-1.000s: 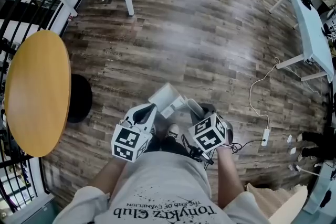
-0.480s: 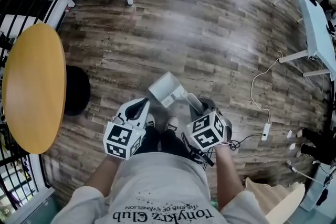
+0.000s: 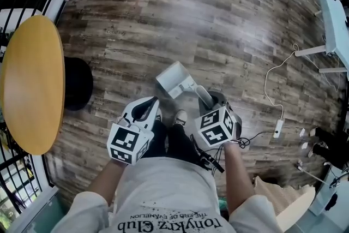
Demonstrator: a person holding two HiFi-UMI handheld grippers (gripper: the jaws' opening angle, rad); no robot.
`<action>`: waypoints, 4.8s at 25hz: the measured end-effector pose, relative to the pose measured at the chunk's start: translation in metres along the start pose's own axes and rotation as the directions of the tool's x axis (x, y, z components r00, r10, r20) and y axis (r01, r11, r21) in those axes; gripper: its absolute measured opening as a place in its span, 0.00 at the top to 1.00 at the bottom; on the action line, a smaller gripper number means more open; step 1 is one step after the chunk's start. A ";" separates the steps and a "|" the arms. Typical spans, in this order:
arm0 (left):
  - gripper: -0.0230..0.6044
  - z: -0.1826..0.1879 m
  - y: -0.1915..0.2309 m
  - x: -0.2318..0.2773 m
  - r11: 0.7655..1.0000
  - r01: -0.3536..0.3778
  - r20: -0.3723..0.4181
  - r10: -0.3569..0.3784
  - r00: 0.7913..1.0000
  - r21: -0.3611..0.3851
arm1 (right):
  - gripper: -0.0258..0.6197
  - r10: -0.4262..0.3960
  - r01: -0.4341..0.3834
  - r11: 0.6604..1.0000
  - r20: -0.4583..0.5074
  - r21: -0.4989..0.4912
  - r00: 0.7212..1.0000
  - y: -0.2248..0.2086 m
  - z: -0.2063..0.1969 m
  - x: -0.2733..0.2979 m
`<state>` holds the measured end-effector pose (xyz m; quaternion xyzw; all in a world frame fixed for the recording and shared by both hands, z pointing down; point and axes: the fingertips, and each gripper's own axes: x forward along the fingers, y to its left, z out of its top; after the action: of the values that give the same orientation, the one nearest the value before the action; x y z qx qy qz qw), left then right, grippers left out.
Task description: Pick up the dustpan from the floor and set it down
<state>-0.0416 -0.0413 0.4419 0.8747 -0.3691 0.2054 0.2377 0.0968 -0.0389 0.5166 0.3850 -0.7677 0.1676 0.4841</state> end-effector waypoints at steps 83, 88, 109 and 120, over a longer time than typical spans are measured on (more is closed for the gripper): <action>0.93 -0.033 0.043 0.014 0.999 -0.003 -0.044 0.002 0.999 -0.044 | 0.63 0.046 -0.030 0.990 -0.117 0.137 0.992 0.000 -0.035 0.120; 0.93 -0.031 0.040 0.008 0.999 -0.003 -0.037 0.002 0.999 -0.039 | 0.61 0.035 -0.018 0.989 -0.118 0.145 0.992 -0.004 -0.038 0.112; 0.93 0.000 0.016 -0.020 1.000 0.000 0.023 0.000 1.000 0.002 | 0.61 -0.017 0.003 0.982 0.075 0.187 0.997 -0.007 0.010 0.025; 0.93 0.034 -0.014 -0.045 0.998 0.007 0.099 -0.013 0.995 0.059 | 0.85 -0.089 0.016 0.968 0.282 0.252 0.955 0.003 0.047 -0.067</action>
<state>-0.0539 -0.0277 0.3865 0.8922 -0.3700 0.1711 0.1945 0.0810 -0.0378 0.4359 0.4832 -0.7930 0.1904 0.3185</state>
